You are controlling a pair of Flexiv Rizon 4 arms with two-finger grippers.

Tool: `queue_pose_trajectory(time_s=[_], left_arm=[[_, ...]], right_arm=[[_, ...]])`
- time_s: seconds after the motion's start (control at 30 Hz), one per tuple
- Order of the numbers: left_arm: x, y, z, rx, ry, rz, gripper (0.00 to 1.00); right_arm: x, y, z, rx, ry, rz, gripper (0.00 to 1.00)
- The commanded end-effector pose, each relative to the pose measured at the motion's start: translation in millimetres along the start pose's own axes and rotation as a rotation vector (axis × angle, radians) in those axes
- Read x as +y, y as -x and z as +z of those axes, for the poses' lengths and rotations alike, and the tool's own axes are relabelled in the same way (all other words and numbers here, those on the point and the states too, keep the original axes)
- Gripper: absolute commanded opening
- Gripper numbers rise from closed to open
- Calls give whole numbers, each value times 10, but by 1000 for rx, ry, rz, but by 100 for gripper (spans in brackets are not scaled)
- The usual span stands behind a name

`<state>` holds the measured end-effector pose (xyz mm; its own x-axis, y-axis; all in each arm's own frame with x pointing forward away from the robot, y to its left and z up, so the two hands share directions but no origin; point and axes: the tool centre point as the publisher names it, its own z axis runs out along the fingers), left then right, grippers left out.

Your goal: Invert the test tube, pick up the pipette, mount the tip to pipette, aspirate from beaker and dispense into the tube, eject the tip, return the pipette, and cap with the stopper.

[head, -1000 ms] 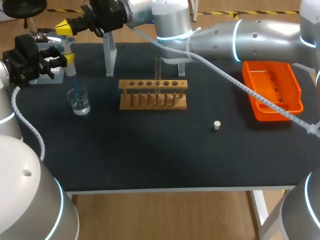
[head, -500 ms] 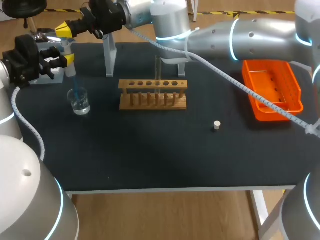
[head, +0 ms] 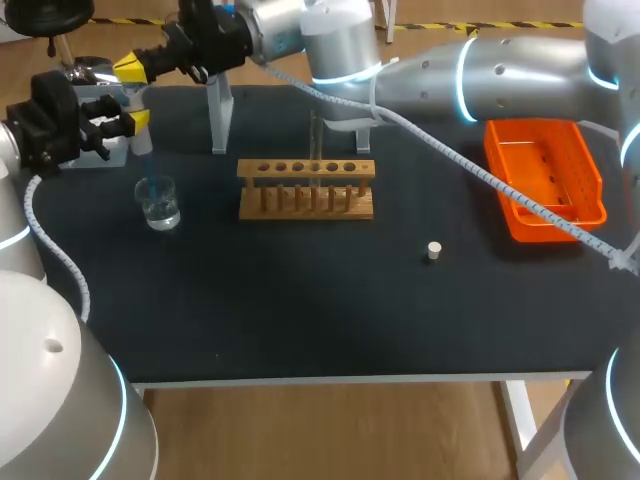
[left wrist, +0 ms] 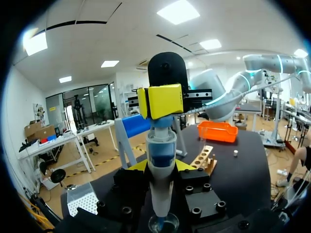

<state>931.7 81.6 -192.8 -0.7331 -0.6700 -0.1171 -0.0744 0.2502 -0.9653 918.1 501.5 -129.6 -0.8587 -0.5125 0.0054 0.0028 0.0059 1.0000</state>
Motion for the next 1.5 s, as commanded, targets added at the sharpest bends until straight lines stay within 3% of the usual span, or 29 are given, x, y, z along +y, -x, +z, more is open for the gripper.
queue_pose_trajectory(time_s=[0.03, 0.37, 0.6, 0.67, 0.7, 0.9, 1.1, 1.5], left_arm=[[-34, 5, -9, -4, -4, 1, 0], [-34, 5, -9, -4, -4, 1, 0], [-34, 5, -9, -4, -4, 1, 0], [-34, 5, -9, -4, -4, 1, 0], [-34, 5, -9, -4, -4, 1, 0], [-34, 5, -9, -4, -4, 1, 0], [-34, 5, -9, -4, -4, 1, 0], [-34, 5, -9, -4, -4, 1, 0]], right_arm=[[-108, 62, 6, 34, 3, 4, 0], [-185, 52, 25, 32, -7, 21, 0], [44, 1, 16, 27, -3, -16, 1], [130, -39, -2, 21, -3, -34, 77], [170, -62, -18, 18, -2, -39, 100], [344, -236, -181, -3, -26, -70, 100], [407, -450, -512, -61, -67, -69, 100], [238, -937, -1390, -226, -124, -16, 100]])
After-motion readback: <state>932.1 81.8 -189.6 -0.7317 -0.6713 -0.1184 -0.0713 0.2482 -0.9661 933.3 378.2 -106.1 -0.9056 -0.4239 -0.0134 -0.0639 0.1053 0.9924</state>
